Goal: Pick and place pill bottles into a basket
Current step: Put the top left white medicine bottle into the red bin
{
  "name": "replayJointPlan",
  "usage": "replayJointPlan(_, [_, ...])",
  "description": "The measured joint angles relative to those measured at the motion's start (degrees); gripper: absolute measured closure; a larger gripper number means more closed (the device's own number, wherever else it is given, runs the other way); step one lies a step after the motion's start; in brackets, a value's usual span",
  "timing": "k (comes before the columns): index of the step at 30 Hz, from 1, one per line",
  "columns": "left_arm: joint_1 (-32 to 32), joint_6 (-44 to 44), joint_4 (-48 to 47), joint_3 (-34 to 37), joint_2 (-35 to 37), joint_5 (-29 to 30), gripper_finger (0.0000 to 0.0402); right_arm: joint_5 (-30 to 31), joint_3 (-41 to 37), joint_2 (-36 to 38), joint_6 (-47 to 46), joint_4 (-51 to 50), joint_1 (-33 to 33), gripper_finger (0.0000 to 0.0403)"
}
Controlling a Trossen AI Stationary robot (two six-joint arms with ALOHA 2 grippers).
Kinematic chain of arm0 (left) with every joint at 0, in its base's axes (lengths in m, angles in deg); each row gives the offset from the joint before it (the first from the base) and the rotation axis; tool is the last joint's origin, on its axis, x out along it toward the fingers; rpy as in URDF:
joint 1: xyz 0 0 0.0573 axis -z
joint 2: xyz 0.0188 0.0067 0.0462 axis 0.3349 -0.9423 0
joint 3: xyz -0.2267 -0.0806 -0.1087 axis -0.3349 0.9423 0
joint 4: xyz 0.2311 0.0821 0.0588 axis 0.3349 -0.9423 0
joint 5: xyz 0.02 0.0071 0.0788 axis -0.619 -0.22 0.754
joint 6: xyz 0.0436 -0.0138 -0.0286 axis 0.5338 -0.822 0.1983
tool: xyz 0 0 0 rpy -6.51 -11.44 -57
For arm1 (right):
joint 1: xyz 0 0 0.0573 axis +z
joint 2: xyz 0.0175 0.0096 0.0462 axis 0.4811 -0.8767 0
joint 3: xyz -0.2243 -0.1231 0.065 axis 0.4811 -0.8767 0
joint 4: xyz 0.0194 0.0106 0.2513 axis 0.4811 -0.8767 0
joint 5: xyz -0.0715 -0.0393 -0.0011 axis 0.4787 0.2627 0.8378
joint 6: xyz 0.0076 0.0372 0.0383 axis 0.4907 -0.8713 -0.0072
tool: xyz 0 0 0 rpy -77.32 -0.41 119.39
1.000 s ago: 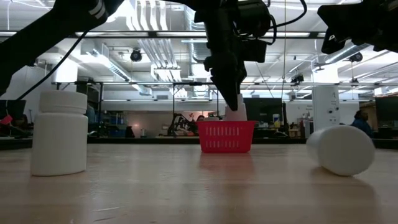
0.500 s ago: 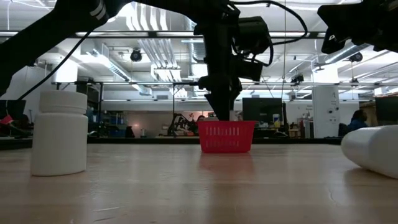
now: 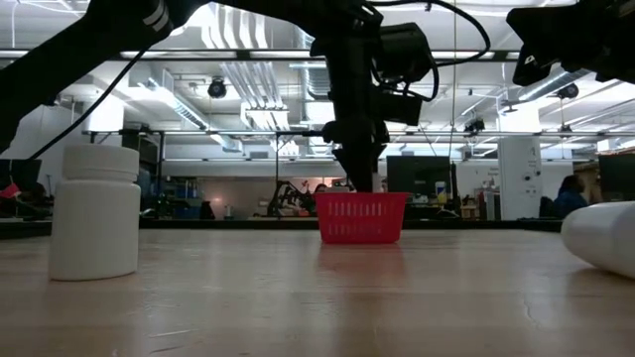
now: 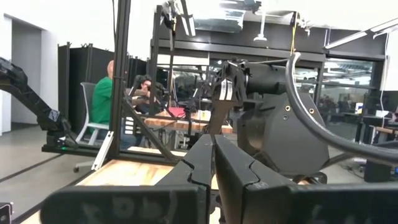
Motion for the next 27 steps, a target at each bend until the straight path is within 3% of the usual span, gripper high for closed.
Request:
replayJointPlan(20, [0.00, 0.09, 1.35, 0.92, 0.00, -0.02, 0.0231, 0.00, 0.00, -0.03, -0.10, -0.01, 0.01, 0.0394])
replayJointPlan(27, [0.00, 0.08, 2.66, 0.92, 0.02, 0.53, 0.0198, 0.00, 0.00, -0.07, 0.01, -0.02, 0.00, 0.0394])
